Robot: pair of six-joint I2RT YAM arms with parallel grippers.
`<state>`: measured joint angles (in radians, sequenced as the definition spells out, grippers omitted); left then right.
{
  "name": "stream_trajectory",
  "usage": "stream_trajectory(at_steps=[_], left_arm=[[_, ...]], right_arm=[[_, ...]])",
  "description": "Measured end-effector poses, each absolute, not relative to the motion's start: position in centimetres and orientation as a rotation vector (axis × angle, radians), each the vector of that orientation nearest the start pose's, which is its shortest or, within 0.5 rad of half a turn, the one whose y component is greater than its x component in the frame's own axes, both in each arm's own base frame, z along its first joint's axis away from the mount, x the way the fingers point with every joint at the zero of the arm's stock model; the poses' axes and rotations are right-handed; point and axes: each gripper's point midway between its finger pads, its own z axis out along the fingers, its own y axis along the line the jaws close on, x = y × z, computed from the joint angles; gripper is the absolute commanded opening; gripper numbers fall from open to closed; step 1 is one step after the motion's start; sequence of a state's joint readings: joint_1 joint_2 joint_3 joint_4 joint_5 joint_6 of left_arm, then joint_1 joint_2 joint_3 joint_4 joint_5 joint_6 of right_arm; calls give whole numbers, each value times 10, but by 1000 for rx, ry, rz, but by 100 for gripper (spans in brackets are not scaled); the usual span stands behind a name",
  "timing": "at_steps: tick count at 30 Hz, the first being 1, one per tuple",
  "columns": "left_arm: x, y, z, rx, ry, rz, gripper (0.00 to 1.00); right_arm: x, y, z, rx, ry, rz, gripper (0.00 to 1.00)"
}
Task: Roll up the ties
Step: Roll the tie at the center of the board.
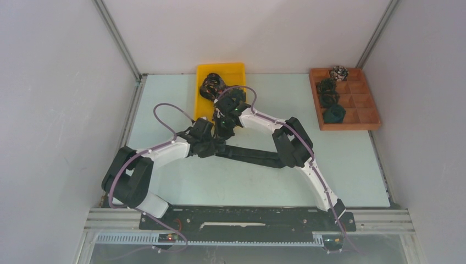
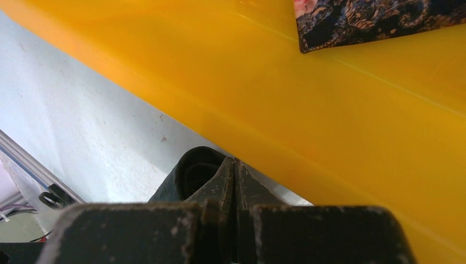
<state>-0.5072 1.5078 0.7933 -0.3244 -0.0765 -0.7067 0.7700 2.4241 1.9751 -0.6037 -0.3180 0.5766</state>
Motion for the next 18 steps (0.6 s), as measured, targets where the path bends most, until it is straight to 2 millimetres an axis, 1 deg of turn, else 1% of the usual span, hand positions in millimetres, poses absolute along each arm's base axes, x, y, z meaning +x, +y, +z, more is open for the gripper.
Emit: stream_trajectory(at_steps=[6,10,15,18], left_arm=[[278,-169,31,-280,2627,-317,20],[274,-164,41,-267,2599,-324,23],[266,-156,55,-243,2558,-322,30],[265,-151,66,-228,2526,-312,34]], right_arm=[[346,436,15,-375,2794,818,0],[348,433,15,-366,2796,814,0],[350,429,17,-359,2805,804,4],[357,424,22,-341,2803,790,7]])
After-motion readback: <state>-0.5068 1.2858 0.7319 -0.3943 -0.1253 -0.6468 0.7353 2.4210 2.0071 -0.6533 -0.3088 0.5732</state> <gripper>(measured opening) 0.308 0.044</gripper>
